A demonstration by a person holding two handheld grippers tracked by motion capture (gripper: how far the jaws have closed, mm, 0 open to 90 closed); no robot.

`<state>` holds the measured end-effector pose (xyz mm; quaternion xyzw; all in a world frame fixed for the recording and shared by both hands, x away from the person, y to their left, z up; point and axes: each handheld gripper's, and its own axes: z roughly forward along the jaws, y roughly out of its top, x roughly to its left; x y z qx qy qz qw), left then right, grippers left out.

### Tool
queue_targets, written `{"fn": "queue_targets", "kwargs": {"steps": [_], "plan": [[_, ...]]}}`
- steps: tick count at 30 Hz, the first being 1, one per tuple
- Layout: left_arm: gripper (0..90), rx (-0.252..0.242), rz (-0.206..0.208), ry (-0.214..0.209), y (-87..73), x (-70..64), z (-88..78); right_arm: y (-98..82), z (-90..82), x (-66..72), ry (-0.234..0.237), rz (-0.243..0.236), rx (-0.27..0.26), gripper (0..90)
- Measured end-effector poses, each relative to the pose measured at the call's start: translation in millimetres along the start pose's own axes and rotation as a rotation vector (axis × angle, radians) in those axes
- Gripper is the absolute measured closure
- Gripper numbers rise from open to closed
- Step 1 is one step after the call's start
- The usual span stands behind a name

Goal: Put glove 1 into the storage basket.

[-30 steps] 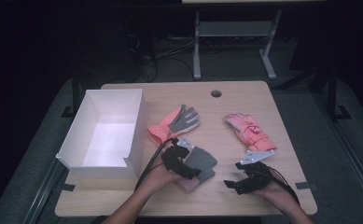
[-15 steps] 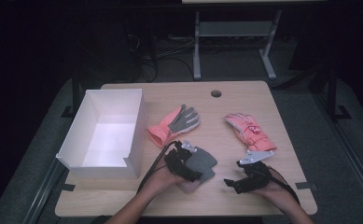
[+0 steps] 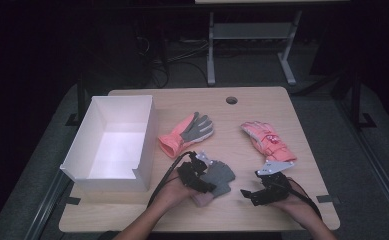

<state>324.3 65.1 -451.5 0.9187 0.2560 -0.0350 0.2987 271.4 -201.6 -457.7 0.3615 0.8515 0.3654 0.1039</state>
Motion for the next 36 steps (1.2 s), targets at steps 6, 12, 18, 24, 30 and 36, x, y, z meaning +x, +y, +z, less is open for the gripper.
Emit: {"fn": "queue_targets", "kwargs": {"steps": [6, 12, 18, 24, 30, 36], "plan": [[61.0, -0.006, -0.01, -0.04, 1.4, 2.8, -3.7, 0.6, 0.2, 0.9, -0.002, -0.01, 0.002, 13.4], [62.7, -0.024, -0.019, -0.069, 5.3, 5.0, -13.8, 0.0, 0.1, -0.6, -0.004, 0.003, -0.007, 13.4], [62.9, -0.037, -0.033, -0.072, 10.1, 7.1, -27.7, 0.3, 0.6, -0.5, -0.005, 0.004, -0.005, 13.4], [63.0, -0.05, -0.06, -0.062, 15.8, 7.7, -43.0, -0.1, 0.7, -1.0, -0.007, 0.007, -0.008, 13.4], [63.1, -0.056, -0.058, -0.048, 22.7, 5.4, -62.2, 0.4, 2.1, 0.0, -0.006, 0.003, -0.003, 13.4], [63.1, -0.097, -0.07, -0.021, 27.5, 8.9, -88.4, -0.9, 0.9, -2.5, -0.013, 0.01, -0.012, 13.4]]}}
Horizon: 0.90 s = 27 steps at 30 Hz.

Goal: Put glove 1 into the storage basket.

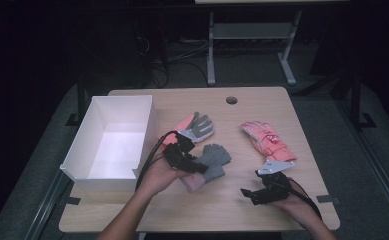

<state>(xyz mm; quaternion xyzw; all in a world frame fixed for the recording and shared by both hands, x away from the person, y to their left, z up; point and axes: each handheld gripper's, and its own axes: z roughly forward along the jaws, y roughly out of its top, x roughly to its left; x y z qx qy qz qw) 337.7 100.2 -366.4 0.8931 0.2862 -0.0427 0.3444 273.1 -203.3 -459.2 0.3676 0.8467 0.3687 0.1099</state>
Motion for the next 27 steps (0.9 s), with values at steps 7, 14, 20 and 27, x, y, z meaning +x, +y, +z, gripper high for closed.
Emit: {"fn": "queue_targets", "kwargs": {"steps": [7, 14, 20, 27], "plan": [[63.1, -0.018, -0.004, 0.041, 7.5, 5.0, -28.5, 0.3, -0.1, -0.1, 0.002, -0.001, 0.003, 13.4], [63.1, -0.038, -0.004, 0.062, 14.8, 9.0, -53.5, 0.4, -0.2, 0.6, -0.002, -0.001, 0.001, 13.4], [63.1, -0.058, -0.02, 0.089, 17.6, 16.9, -73.1, 0.6, 0.6, 1.7, -0.001, -0.001, 0.006, 13.4], [63.1, -0.074, -0.037, 0.137, 16.6, 30.3, -94.6, 0.3, 0.4, 0.8, -0.003, 0.001, 0.001, 13.4]]}}
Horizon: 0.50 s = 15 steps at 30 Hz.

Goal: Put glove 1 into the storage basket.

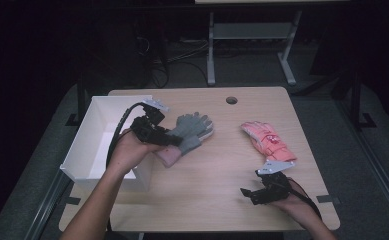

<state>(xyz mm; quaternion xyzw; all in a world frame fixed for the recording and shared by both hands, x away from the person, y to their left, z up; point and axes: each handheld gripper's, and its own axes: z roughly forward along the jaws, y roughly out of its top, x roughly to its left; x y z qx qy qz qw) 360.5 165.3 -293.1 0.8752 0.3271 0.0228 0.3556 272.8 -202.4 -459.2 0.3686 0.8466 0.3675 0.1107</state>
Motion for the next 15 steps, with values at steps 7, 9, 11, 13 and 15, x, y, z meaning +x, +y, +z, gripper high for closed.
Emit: {"fn": "queue_targets", "kwargs": {"steps": [7, 9, 11, 13, 15], "plan": [[63.1, -0.017, -0.033, 0.049, -2.4, 18.2, -21.6, 0.0, 0.4, 0.1, 0.002, 0.0, 0.002, 13.4], [63.1, -0.024, -0.045, 0.063, -3.1, 22.1, -26.7, 0.0, 0.4, 0.0, 0.001, 0.001, 0.0, 13.4], [63.1, -0.032, -0.058, 0.076, -4.6, 27.2, -33.0, 0.1, 0.6, 0.0, 0.002, 0.009, 0.003, 13.4], [63.1, -0.046, -0.072, 0.091, -6.8, 32.1, -38.5, 0.2, 0.8, -0.1, 0.002, 0.01, 0.005, 13.4], [63.1, -0.05, -0.083, 0.108, -9.5, 37.4, -43.6, 0.2, 1.1, -0.3, 0.001, 0.003, 0.005, 13.4]]}}
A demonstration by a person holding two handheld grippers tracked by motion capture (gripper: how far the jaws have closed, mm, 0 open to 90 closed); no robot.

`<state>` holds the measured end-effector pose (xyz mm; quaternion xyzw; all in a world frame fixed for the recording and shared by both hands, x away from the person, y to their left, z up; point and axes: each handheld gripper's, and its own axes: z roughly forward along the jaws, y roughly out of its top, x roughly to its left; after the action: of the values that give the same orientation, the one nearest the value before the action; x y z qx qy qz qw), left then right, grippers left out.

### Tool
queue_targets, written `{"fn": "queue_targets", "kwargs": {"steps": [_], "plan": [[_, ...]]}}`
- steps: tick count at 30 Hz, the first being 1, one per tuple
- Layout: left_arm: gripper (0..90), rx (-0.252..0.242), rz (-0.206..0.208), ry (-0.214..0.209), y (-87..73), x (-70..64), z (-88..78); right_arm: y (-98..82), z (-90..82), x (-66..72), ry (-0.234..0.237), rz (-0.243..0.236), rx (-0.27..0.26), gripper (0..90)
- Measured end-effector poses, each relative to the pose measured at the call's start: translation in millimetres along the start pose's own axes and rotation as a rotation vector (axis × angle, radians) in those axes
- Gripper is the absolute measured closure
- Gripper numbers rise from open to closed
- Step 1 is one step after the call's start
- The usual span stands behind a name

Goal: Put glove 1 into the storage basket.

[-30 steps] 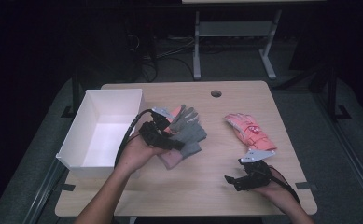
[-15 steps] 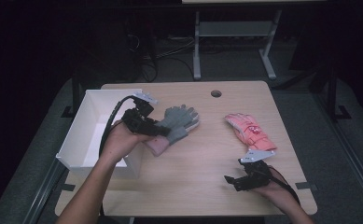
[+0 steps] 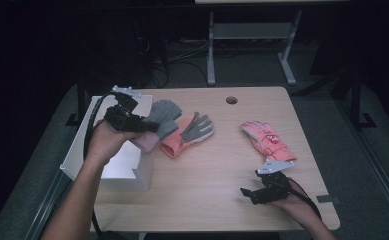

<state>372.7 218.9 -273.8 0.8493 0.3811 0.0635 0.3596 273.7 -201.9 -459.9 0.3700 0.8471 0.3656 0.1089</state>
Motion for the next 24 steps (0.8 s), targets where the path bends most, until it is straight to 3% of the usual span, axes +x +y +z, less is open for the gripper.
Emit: {"fn": "queue_targets", "kwargs": {"steps": [16, 24], "plan": [[63.2, -0.048, -0.14, 0.09, -28.1, 48.3, -25.3, -0.4, 0.5, 0.3, -0.002, 0.002, 0.005, 13.4], [63.3, -0.044, -0.208, 0.165, -43.0, 71.5, -28.1, -0.3, 0.5, 0.2, -0.002, 0.006, 0.005, 13.4]]}}
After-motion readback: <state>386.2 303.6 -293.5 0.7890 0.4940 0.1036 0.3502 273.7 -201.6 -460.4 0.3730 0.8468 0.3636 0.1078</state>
